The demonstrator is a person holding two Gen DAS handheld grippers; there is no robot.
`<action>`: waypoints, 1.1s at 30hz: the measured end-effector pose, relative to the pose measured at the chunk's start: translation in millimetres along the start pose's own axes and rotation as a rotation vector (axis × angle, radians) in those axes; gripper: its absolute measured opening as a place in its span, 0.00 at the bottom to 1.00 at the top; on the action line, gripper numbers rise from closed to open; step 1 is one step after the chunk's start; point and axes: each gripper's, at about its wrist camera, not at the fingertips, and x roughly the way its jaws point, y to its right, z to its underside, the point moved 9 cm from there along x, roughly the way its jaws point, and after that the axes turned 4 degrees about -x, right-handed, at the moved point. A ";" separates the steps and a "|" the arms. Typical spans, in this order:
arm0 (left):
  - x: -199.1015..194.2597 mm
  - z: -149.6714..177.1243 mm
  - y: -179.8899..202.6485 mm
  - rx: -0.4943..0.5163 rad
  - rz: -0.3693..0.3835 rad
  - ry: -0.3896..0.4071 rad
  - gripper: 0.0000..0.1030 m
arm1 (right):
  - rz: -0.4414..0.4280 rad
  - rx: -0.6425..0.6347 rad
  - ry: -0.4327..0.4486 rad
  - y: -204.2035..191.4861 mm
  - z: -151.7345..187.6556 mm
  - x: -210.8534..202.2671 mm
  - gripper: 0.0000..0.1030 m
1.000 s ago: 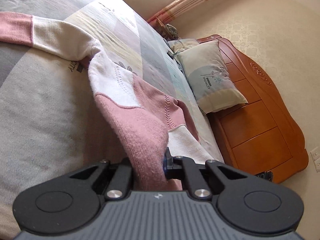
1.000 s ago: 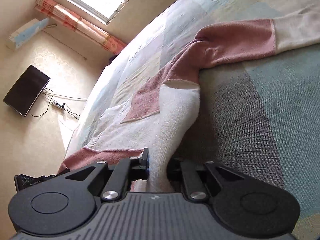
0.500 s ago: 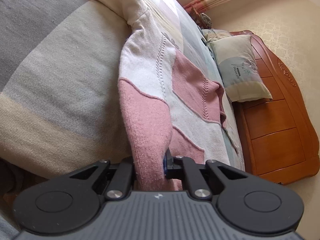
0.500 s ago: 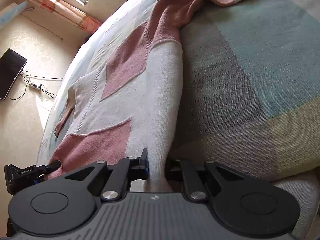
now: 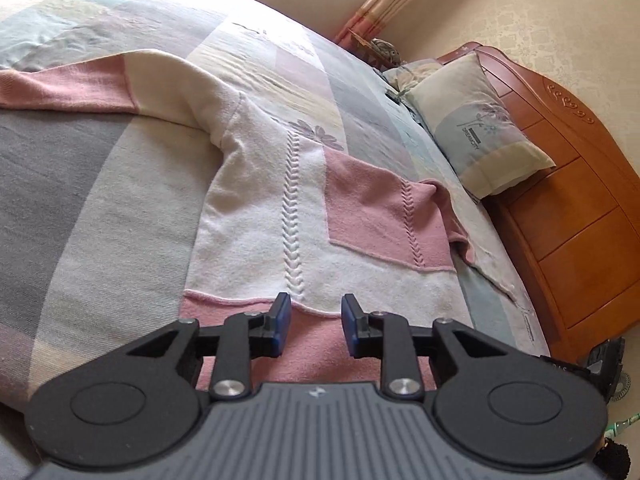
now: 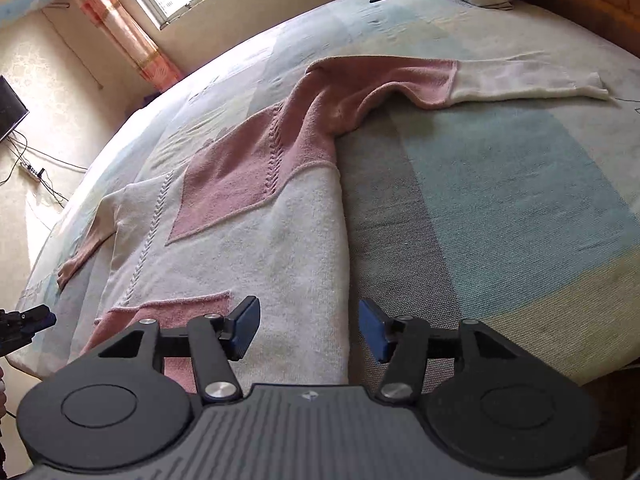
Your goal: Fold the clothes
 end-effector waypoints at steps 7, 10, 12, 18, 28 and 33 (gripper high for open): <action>61.1 27.1 41.7 0.281 -0.121 -0.088 0.45 | 0.002 0.000 0.020 -9.0 0.1 15.9 0.65; 77.8 29.0 39.3 0.313 -0.162 -0.087 0.62 | 0.029 0.011 0.026 -2.0 -4.9 20.4 0.68; 88.8 33.2 27.1 0.288 -0.193 -0.104 0.64 | 0.047 0.020 0.034 2.4 -5.1 23.2 0.70; 81.8 47.1 16.9 0.282 -0.168 -0.074 0.72 | 0.062 0.045 0.066 -1.8 9.0 27.7 0.76; 55.3 91.3 27.9 0.355 -0.269 -0.071 0.80 | 0.075 -0.131 0.176 -50.9 34.4 -2.5 0.92; 41.8 84.6 35.9 0.364 -0.258 -0.046 0.80 | 0.072 -0.186 0.178 -63.9 49.1 -12.7 0.95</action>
